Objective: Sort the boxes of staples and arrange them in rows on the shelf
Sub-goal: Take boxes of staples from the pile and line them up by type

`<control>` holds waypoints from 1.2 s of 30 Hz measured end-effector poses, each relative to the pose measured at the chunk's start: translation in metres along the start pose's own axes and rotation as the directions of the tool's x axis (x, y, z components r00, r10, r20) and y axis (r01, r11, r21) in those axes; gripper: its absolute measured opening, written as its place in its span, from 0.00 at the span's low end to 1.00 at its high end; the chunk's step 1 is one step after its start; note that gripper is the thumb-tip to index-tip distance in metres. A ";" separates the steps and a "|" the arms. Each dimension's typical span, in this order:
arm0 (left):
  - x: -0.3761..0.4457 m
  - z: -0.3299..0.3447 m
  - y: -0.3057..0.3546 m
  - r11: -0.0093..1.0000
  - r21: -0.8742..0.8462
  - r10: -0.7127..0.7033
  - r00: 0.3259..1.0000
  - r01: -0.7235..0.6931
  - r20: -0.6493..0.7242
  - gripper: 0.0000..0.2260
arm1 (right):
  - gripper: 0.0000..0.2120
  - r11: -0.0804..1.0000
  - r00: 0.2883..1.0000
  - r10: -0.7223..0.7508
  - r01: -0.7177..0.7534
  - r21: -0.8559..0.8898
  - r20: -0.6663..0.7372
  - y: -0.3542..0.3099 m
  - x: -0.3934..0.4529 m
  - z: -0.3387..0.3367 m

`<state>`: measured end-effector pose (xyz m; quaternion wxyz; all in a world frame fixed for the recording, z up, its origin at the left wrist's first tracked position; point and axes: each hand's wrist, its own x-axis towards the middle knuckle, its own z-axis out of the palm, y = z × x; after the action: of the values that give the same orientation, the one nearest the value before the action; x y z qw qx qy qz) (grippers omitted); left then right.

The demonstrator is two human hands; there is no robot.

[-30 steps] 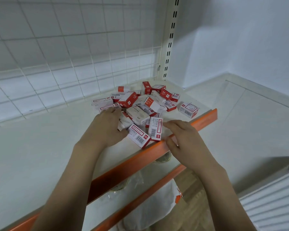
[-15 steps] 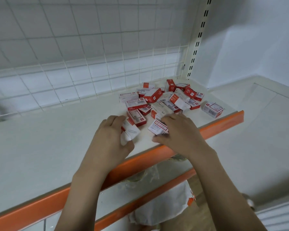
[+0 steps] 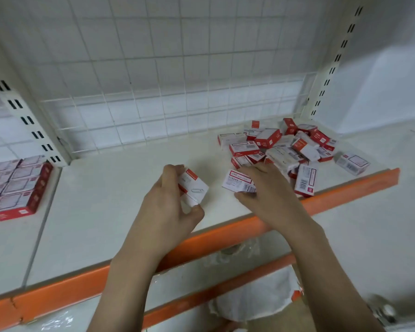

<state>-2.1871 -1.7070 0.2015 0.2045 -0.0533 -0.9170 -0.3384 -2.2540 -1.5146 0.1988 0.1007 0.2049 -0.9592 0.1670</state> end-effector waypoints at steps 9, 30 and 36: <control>-0.034 -0.087 -0.071 0.997 0.081 0.014 1.000 -0.012 -0.018 0.37 | 0.22 0.971 0.985 -0.171 0.168 0.168 0.002 -0.110 0.009 0.032; -0.109 -0.183 -0.159 0.962 0.256 -0.065 0.988 0.099 -0.140 0.27 | 0.23 0.891 0.969 -0.241 0.195 0.411 0.062 -0.223 -0.005 0.073; -0.123 -0.178 -0.151 0.961 0.239 -0.102 0.981 0.140 -0.163 0.23 | 0.19 0.876 0.958 -0.280 0.233 0.421 0.052 -0.215 -0.012 0.072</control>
<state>-2.0507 -1.9316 0.1826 0.2565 0.0545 -0.9358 -0.2357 -2.1603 -1.7211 0.1893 0.0229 0.3560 -0.8708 0.3382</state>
